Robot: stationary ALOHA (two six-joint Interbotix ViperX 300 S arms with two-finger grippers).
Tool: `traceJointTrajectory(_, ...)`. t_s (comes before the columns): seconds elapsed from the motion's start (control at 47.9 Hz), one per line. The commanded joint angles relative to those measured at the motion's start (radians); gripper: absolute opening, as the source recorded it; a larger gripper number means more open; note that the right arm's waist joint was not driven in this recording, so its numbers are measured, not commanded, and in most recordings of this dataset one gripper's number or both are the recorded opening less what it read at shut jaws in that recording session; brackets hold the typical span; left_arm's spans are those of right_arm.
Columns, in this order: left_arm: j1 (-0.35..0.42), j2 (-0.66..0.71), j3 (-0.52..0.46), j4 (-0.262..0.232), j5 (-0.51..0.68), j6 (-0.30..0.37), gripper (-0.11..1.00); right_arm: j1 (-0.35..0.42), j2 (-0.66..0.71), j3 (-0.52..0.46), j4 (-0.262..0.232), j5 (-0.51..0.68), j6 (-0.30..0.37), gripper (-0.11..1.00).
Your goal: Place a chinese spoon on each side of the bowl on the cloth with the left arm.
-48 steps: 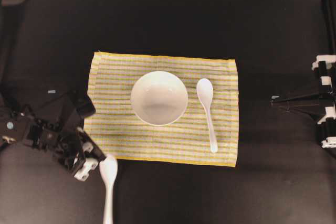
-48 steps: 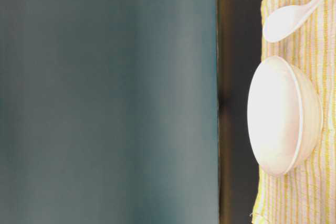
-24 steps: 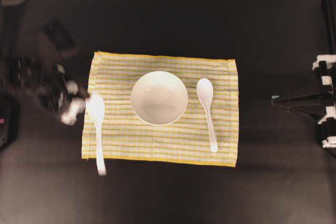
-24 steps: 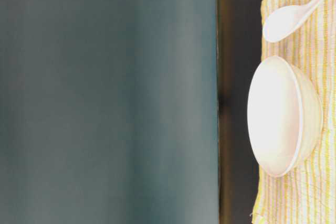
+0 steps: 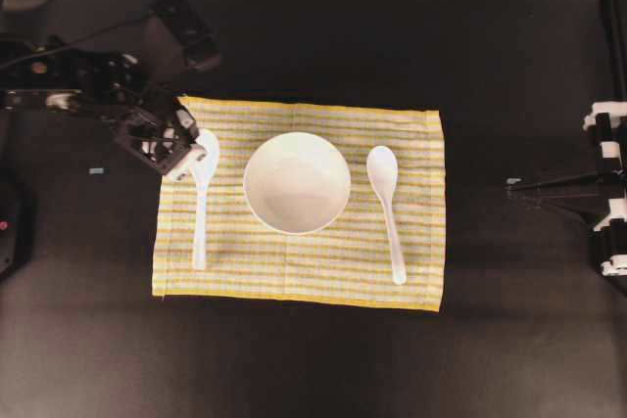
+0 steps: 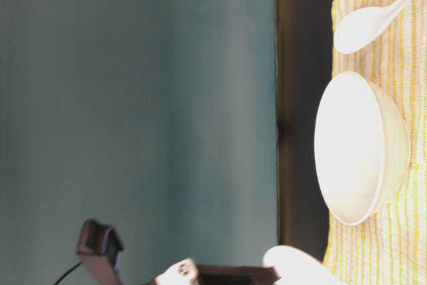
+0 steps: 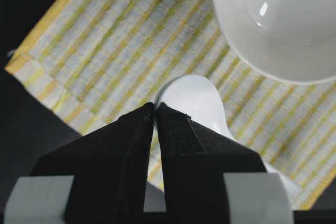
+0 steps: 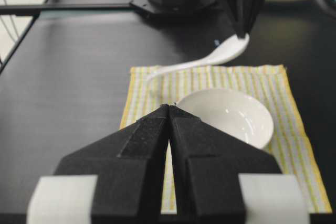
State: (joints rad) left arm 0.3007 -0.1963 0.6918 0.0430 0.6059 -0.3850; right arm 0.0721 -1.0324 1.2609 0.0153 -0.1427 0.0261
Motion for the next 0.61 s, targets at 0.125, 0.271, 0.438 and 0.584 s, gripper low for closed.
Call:
traceJointTrajectory(0.125,0.018,0.051,-0.006,0.003,-0.049,0.006,0.06,0.000,0.005,0.005,0.002,-0.005,0.005,0.00)
traceJointTrajectory(0.271,0.044,0.054,0.012,0.003,-0.124,0.008,0.06,0.000,0.005,0.006,0.002,-0.005,0.005,0.00)
traceJointTrajectory(0.438,0.061,0.061,0.064,0.003,-0.210,0.006,0.06,0.000,0.005,0.014,0.002,-0.006,0.005,0.00)
traceJointTrajectory(0.584,0.063,0.077,0.107,0.003,-0.255,0.008,0.06,0.000,0.005,0.015,0.002,-0.008,0.005,0.00)
